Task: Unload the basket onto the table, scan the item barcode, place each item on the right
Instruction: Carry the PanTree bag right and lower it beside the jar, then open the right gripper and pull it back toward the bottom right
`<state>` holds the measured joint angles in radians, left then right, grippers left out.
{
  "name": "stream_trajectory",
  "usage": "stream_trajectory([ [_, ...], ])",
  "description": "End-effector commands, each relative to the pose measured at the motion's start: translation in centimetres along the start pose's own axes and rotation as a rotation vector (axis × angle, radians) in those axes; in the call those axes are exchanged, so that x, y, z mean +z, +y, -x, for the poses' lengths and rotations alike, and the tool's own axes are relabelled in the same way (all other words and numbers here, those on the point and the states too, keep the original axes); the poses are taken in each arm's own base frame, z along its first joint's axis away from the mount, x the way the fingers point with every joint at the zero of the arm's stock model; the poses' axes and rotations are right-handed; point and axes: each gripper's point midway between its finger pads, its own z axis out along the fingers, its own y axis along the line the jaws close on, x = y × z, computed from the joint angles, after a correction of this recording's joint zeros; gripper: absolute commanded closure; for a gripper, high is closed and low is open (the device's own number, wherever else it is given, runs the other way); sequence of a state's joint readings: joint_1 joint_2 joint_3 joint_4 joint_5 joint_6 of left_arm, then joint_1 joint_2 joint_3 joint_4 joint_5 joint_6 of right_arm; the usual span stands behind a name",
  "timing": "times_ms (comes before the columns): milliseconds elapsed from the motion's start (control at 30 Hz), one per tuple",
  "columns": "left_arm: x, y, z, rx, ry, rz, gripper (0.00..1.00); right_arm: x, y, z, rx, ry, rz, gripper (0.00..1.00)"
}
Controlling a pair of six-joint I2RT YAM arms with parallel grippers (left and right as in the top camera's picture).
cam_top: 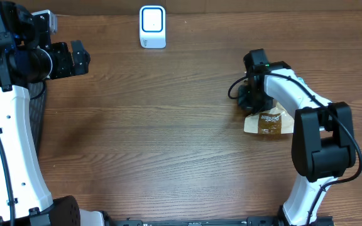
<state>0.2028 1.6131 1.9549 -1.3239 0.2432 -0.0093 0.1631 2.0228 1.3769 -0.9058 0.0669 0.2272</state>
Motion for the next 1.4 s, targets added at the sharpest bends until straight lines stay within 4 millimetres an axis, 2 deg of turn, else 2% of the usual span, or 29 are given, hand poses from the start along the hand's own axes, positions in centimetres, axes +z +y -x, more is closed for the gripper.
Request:
stream_trajectory([
  [0,-0.1,-0.4,0.2,-0.008,-0.005,-0.011,0.0,-0.1,-1.1,0.0,-0.029,-0.008,-0.029,0.77],
  [100,-0.1,-0.4,0.2,-0.008,-0.004,-0.011,0.01,-1.0,-0.2,0.4,-0.034,-0.006,0.018,0.8],
  [167,-0.1,-0.4,0.2,-0.008,-0.004,-0.011,0.0,-3.0,1.1,0.9,-0.06,-0.016,0.088,0.8],
  [200,-0.1,-0.4,0.2,-0.008,-0.004,-0.011,0.0,-4.8,2.0,1.3,-0.075,-0.032,0.141,0.79],
  [267,-0.1,-0.4,0.2,-0.008,-0.004,-0.011,0.01,-10.5,3.7,2.1,-0.105,-0.107,0.261,0.75],
  [300,-0.1,-0.4,0.2,-0.008,-0.004,-0.011,0.01,-12.5,4.1,2.2,-0.109,-0.137,0.291,0.74],
  [367,-0.1,-0.4,0.2,-0.008,-0.004,-0.011,0.0,-18.5,4.6,1.8,-0.125,-0.229,0.364,0.71],
  [400,-0.1,-0.4,0.2,-0.008,-0.004,-0.011,0.01,-20.0,4.5,1.6,-0.129,-0.255,0.376,0.71],
  [500,-0.1,-0.4,0.2,-0.008,-0.004,-0.011,0.01,-27.7,3.3,-1.2,-0.143,-0.396,0.407,0.62],
  [567,-0.1,-0.4,0.2,-0.008,-0.004,-0.011,0.0,-31.2,2.5,-3.5,-0.15,-0.476,0.424,0.55],
  [600,-0.1,-0.4,0.2,-0.007,-0.004,-0.012,0.01,-32.8,2.0,-4.8,-0.151,-0.511,0.432,0.45],
  [633,-0.1,-0.4,0.2,-0.007,-0.004,-0.012,0.0,-33.7,1.7,-5.7,-0.152,-0.532,0.438,0.29],
  [667,-0.1,-0.4,0.2,-0.007,-0.004,-0.012,0.0,-35.4,1.1,-7.5,-0.153,-0.573,0.447,0.0],
  [733,-0.1,-0.4,0.2,-0.007,-0.004,-0.012,0.0,-37.2,0.3,-10.0,-0.158,-0.624,0.458,0.0],
  [900,-0.1,-0.4,0.2,-0.007,-0.004,-0.012,0.0,-39.8,-1.6,-15.2,-0.163,-0.714,0.463,0.0],
  [1033,-0.1,-0.4,0.2,-0.007,-0.004,-0.012,0.0,-40.9,-2.6,-17.8,-0.163,-0.776,0.465,0.0],
  [1100,-0.1,-0.4,0.2,-0.007,-0.004,-0.012,0.0,-40.9,-3.3,-18.0,-0.147,-0.79,0.432,0.0],
  [1267,-0.1,-0.4,0.2,-0.007,-0.004,-0.012,0.0,-40.0,-4.8,-16.7,-0.101,-0.807,0.336,0.0],
  [1333,-0.1,-0.4,0.2,-0.007,-0.004,-0.012,0.01,-39.4,-4.6,-15.6,-0.096,-0.819,0.326,0.0],
  [1367,-0.1,-0.4,0.1,-0.007,-0.004,-0.012,0.0,-39.1,-4.3,-14.4,-0.095,-0.852,0.331,0.0],
])
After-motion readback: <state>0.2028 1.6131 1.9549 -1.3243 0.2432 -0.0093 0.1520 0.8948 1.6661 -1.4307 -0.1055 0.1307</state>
